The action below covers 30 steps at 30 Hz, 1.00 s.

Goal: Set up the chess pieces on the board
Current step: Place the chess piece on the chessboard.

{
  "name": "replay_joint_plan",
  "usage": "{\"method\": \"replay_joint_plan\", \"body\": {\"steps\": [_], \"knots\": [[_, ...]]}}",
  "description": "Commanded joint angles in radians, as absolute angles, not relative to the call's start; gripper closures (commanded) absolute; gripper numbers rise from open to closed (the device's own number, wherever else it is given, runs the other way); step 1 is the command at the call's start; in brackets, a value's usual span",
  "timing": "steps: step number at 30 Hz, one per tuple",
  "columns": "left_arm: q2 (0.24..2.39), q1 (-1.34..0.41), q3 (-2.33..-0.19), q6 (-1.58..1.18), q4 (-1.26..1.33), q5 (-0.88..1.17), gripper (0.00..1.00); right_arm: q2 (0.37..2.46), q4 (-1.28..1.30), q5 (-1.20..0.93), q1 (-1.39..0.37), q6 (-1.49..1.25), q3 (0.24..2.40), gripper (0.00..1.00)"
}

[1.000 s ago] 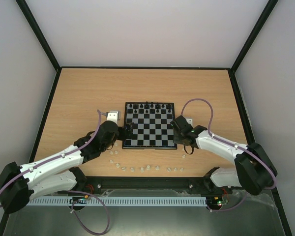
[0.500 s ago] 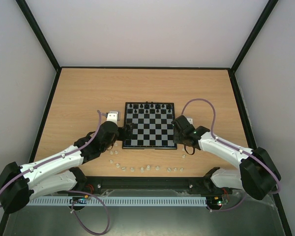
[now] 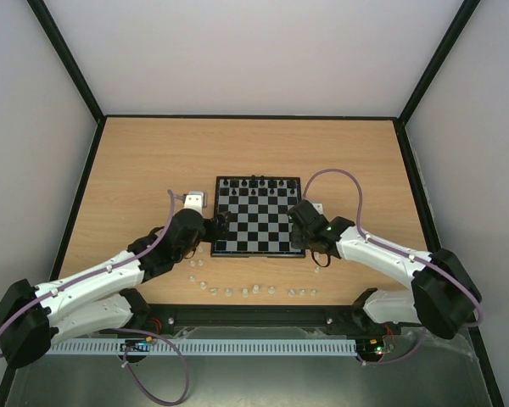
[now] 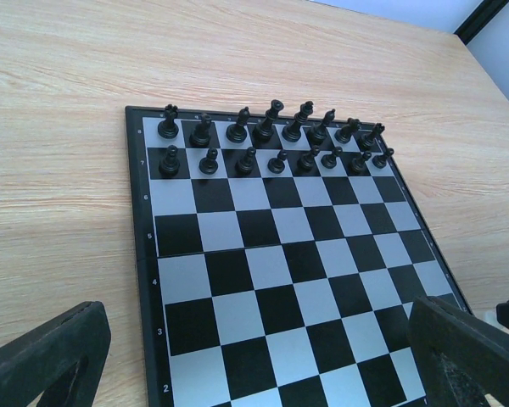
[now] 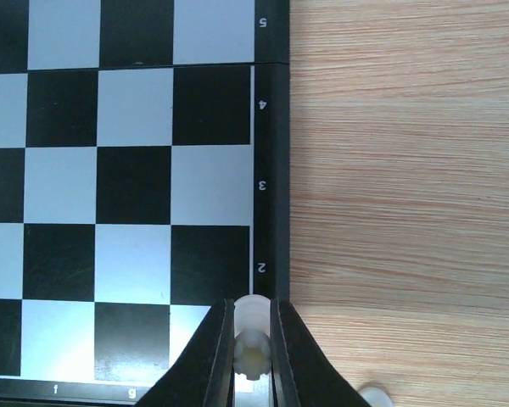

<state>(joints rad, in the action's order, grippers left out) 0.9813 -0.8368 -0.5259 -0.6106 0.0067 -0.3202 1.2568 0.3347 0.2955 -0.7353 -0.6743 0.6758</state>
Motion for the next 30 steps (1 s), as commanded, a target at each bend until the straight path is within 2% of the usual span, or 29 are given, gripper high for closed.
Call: {"method": "replay_joint_plan", "body": {"steps": [1, 30], "knots": [[0.982, -0.833, -0.515, -0.612, 0.02, -0.339, 0.01, 1.295, 0.37, 0.304, -0.757, -0.667, 0.713, 0.93], [0.964, -0.832, -0.512, -0.615, 0.017, -0.334, 0.01, 1.42, 0.37, 0.311, -0.767, -0.64, 0.798, 0.94]]}}
